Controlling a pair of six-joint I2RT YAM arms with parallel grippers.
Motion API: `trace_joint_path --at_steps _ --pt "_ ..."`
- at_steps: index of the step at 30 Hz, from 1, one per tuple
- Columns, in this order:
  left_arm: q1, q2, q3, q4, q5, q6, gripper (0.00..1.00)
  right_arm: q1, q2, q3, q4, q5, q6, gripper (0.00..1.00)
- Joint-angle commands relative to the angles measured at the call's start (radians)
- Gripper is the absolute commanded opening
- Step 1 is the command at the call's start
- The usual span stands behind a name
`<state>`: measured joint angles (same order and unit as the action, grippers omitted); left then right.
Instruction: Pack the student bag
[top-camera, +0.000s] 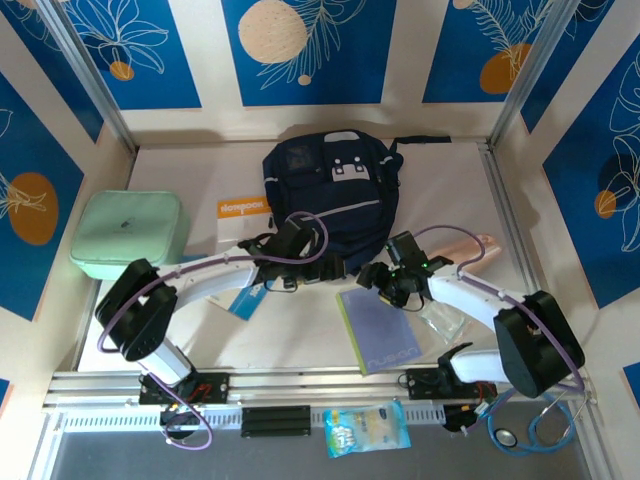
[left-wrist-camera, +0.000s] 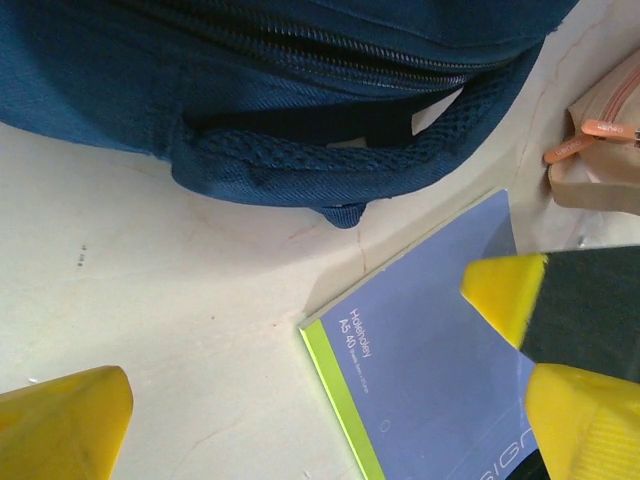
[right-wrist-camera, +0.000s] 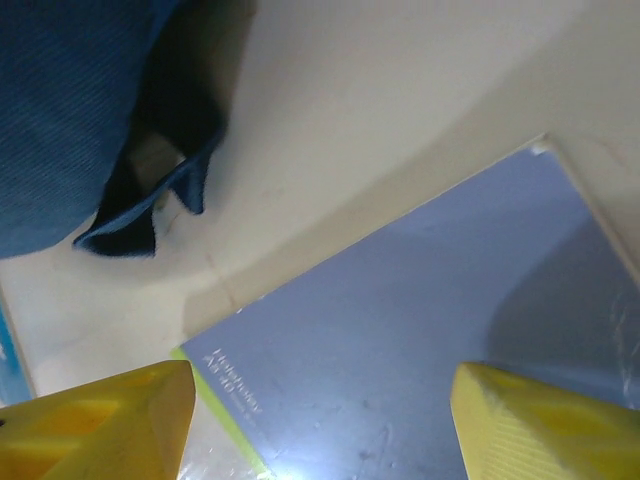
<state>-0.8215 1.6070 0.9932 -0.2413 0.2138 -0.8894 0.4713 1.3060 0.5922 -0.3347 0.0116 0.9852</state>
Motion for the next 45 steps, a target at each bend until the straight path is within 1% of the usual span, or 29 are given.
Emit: trace_joint_path --at_steps 1,4,8,11,14,16,17,20,24,27,32,40,45 --pt "-0.015 0.027 -0.009 0.031 0.045 -0.026 1.00 -0.019 0.019 -0.016 0.003 0.044 0.004 0.67" --pt "-0.019 0.059 0.005 0.050 0.077 -0.025 0.98 -0.043 0.014 -0.028 -0.024 0.125 0.016 0.66" --pt "-0.033 0.123 0.049 0.059 0.111 -0.006 0.91 -0.107 -0.031 -0.051 -0.020 0.154 0.023 0.65" --pt "-0.054 0.159 0.088 0.050 0.126 0.009 0.84 -0.134 -0.077 -0.036 -0.037 0.127 -0.007 0.65" --pt "-0.082 0.182 0.123 0.022 0.126 0.019 0.75 -0.136 -0.130 -0.011 -0.107 0.126 -0.039 0.65" --pt "-0.097 0.193 0.138 0.001 0.116 0.020 0.73 -0.140 -0.160 -0.005 -0.162 0.128 -0.057 0.65" --pt "-0.103 0.199 0.141 0.000 0.116 0.018 0.69 -0.143 -0.172 -0.007 -0.191 0.128 -0.067 0.65" --pt "-0.125 0.220 0.152 0.008 0.119 0.002 0.60 -0.154 -0.194 -0.018 -0.264 0.123 -0.084 0.65" --pt "-0.146 0.261 0.177 0.002 0.119 -0.019 0.49 -0.177 -0.202 -0.044 -0.287 0.094 -0.105 0.66" --pt "-0.153 0.283 0.185 0.018 0.113 -0.046 0.46 -0.196 -0.190 -0.056 -0.265 0.055 -0.123 0.66" --pt "-0.167 0.310 0.222 0.004 0.068 -0.072 0.44 -0.197 -0.167 -0.075 -0.231 0.008 -0.115 0.67" --pt "-0.186 0.355 0.242 0.011 0.017 -0.147 0.44 -0.224 -0.113 -0.080 -0.240 -0.049 -0.123 0.68" --pt "-0.198 0.360 0.239 0.008 -0.031 -0.196 0.49 -0.233 -0.098 -0.081 -0.246 -0.080 -0.150 0.68"
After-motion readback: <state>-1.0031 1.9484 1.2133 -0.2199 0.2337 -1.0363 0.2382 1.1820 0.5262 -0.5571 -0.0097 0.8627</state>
